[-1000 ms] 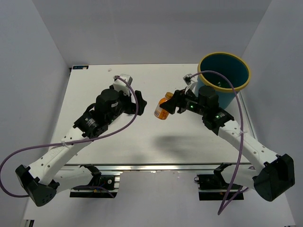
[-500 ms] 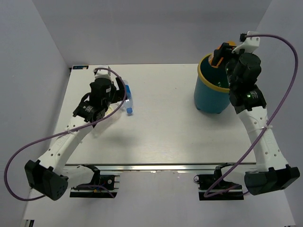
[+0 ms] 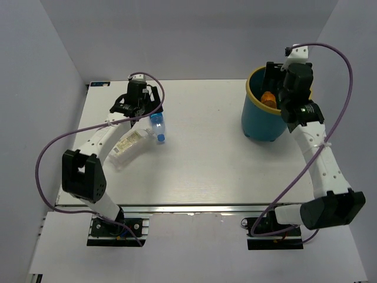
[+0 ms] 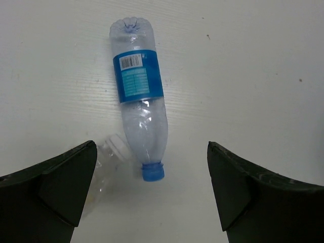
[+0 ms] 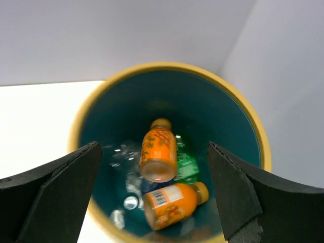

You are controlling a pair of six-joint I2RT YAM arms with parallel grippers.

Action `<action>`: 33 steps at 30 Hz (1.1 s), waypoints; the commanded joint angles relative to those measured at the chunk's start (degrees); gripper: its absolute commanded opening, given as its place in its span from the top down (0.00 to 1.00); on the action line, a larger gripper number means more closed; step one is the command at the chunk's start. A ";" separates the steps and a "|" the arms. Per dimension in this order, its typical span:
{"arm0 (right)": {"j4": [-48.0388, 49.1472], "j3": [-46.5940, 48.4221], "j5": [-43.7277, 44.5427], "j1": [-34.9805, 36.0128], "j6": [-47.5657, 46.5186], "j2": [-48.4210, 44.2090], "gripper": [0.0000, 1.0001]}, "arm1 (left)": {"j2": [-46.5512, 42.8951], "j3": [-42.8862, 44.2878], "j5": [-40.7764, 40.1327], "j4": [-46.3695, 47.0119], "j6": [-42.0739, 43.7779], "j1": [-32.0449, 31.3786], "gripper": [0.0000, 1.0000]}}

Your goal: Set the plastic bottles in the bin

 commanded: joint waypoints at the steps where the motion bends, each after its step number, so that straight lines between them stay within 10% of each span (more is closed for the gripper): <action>1: 1.71 0.18 -9.03 0.00 -0.09 -8.41 0.11 | 4.88 3.62 1.93 3.00 0.28 1.04 0.02; 18: 1.45 -20.48 -40.06 0.00 8.17 -25.04 0.11 | 33.38 23.31 -5.98 -3.40 1.52 1.03 0.15; 25: 9.34 -27.06 -59.22 0.96 15.20 -23.38 0.11 | 24.00 15.95 5.32 7.39 -3.92 -0.02 0.57; 33: 13.30 -29.27 -52.04 13.17 17.23 -19.16 0.11 | 4.84 -0.13 -1.39 25.77 -17.81 -8.62 0.62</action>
